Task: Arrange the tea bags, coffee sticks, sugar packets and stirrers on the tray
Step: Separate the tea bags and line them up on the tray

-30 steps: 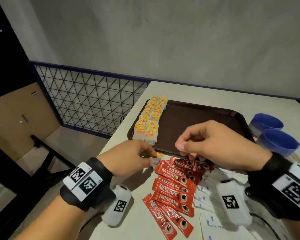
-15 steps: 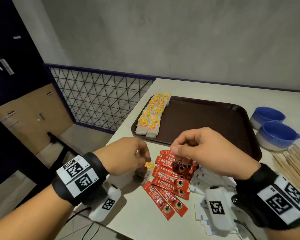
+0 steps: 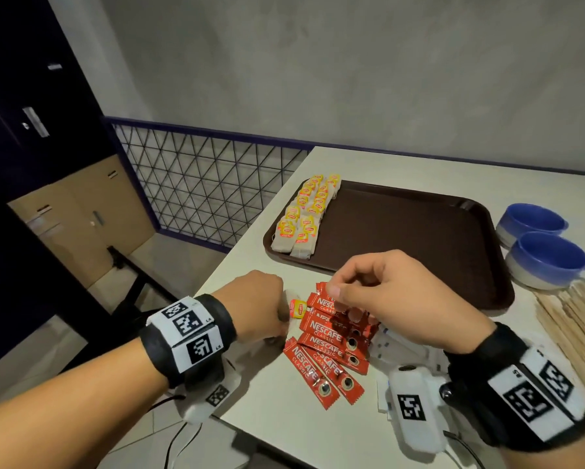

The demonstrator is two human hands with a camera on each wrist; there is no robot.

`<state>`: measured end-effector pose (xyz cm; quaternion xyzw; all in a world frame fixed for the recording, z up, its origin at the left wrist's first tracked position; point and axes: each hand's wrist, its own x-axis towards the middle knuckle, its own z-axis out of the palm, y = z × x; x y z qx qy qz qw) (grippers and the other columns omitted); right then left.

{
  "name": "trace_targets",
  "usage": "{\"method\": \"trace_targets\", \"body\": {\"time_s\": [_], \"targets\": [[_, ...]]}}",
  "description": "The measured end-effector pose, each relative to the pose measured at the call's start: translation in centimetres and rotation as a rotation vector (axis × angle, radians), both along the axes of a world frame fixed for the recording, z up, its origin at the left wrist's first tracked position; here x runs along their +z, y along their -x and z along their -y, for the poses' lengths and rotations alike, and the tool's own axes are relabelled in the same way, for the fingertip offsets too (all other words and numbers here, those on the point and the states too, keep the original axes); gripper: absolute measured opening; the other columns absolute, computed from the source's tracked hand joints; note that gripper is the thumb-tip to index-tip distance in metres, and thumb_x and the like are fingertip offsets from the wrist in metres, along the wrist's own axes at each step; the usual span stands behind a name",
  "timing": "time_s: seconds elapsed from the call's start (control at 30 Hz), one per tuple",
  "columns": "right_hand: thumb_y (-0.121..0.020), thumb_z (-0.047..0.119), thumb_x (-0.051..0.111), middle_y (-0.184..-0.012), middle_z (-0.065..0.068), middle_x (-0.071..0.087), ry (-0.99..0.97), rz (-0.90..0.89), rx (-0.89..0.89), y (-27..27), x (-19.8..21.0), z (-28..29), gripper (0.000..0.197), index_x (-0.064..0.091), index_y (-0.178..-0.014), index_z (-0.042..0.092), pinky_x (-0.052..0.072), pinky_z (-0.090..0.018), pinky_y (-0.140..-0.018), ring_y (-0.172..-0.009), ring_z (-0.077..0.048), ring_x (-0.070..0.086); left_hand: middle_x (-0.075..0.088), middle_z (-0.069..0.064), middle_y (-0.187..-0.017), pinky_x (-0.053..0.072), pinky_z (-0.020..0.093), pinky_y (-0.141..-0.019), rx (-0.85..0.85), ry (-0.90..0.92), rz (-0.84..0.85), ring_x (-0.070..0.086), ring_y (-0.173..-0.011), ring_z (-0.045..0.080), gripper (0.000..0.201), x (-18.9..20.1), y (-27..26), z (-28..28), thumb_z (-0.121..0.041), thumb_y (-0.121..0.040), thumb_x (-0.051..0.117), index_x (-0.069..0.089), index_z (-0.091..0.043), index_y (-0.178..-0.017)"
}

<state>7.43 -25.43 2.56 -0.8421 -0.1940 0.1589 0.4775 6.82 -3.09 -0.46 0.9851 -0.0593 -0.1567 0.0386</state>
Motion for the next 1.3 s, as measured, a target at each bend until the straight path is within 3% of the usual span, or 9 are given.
{"method": "trace_targets", "body": {"time_s": [0.13, 0.3, 0.53, 0.73, 0.83, 0.93, 1.03, 1.13, 1.3], "targets": [[-0.090, 0.035, 0.077, -0.074, 0.014, 0.072, 0.064, 0.022, -0.001, -0.4, -1.1, -1.1, 0.007, 0.078, -0.087, 0.029, 0.054, -0.026, -0.071, -0.070, -0.001, 0.067, 0.067, -0.003, -0.089, 0.039, 0.024, -0.058, 0.013, 0.028, -0.019, 0.060, -0.082, 0.017, 0.024, -0.3, 0.1, -0.8, -0.036, -0.082, 0.080, 0.062, -0.023, -0.091], [-0.085, 0.033, 0.083, -0.092, 0.010, 0.073, 0.161, 0.078, 0.021, -1.0, -1.2, -2.3, 0.013, 0.074, -0.095, 0.034, 0.044, -0.011, -0.065, -0.080, -0.003, 0.068, 0.067, -0.008, -0.085, 0.041, 0.025, -0.061, 0.086, 0.197, 0.001, 0.060, -0.079, 0.010, 0.023, -0.9, 0.2, -1.7, -0.031, -0.078, 0.083, 0.062, -0.029, -0.088], [-0.077, 0.018, 0.087, -0.104, 0.013, 0.066, 0.250, 0.133, 0.131, -2.1, -2.0, -5.0, 0.052, 0.065, -0.120, 0.036, 0.056, -0.022, -0.078, -0.085, -0.003, 0.064, 0.072, -0.004, -0.083, 0.052, 0.034, -0.069, 0.193, 0.510, 0.018, 0.065, -0.074, 0.011, 0.025, -1.2, 0.6, -3.3, -0.033, -0.072, 0.090, 0.067, -0.027, -0.080], [-0.083, 0.020, 0.081, -0.086, 0.007, 0.070, 0.145, 0.252, 0.071, -2.7, -1.2, -5.8, 0.021, 0.073, -0.099, 0.031, 0.053, -0.025, -0.070, -0.078, -0.008, 0.066, 0.074, 0.010, -0.089, 0.060, 0.033, -0.072, 0.229, 0.909, 0.097, 0.069, -0.071, 0.015, 0.026, 0.0, 1.4, -3.9, -0.018, -0.075, 0.092, 0.072, -0.011, -0.090], [-0.087, 0.022, 0.081, -0.082, 0.005, 0.073, 0.031, 0.248, 0.072, -2.7, -0.3, -5.3, 0.009, 0.076, -0.092, 0.027, 0.054, -0.023, -0.069, -0.074, -0.009, 0.068, 0.077, 0.014, -0.094, 0.061, 0.044, -0.085, 0.234, 1.053, 0.078, 0.075, -0.088, 0.033, 0.041, 0.5, 1.5, -4.1, -0.023, -0.072, 0.093, 0.071, -0.005, -0.101], [-0.092, 0.024, 0.077, -0.081, 0.000, 0.076, -0.080, 0.204, 0.079, -2.2, 0.5, -4.8, 0.002, 0.078, -0.092, 0.023, 0.061, -0.032, -0.074, -0.072, -0.013, 0.071, 0.078, 0.017, -0.100, 0.060, 0.045, -0.088, 0.253, 1.175, 0.046, 0.073, -0.097, 0.042, 0.051, 0.6, 1.7, -3.8, -0.020, -0.070, 0.091, 0.069, 0.000, -0.111], [-0.092, 0.026, 0.077, -0.087, -0.003, 0.078, -0.161, 0.185, 0.045, -1.9, 0.7, -4.4, 0.005, 0.079, -0.092, 0.022, 0.062, -0.046, -0.078, -0.081, -0.026, 0.073, 0.077, 0.018, -0.105, 0.060, 0.036, -0.084, 0.257, 1.261, 0.066, 0.073, -0.097, 0.041, 0.038, 0.6, 2.1, -2.7, -0.003, -0.078, 0.085, 0.071, 0.001, -0.113], [-0.090, 0.025, 0.079, -0.090, -0.008, 0.078, -0.248, 0.171, 0.004, -1.9, 0.6, -4.2, 0.009, 0.079, -0.092, 0.016, 0.059, -0.050, -0.083, -0.085, -0.034, 0.072, 0.077, 0.018, -0.104, 0.058, 0.039, -0.086, 0.258, 1.337, 0.082, 0.074, -0.089, 0.032, 0.035, 0.4, 2.4, -1.9, -0.008, -0.075, 0.087, 0.077, -0.004, -0.109], [-0.086, 0.017, 0.083, -0.086, -0.012, 0.077, -0.378, 0.156, -0.044, -2.9, 1.1, -2.7, 0.013, 0.075, -0.090, 0.008, 0.060, -0.039, -0.075, -0.070, -0.017, 0.068, 0.078, 0.013, -0.104, 0.057, 0.036, -0.095, 0.254, 1.326, 0.130, 0.073, -0.097, 0.026, 0.037, 0.4, 2.7, -1.9, -0.011, -0.068, 0.094, 0.081, -0.013, -0.102]]}}
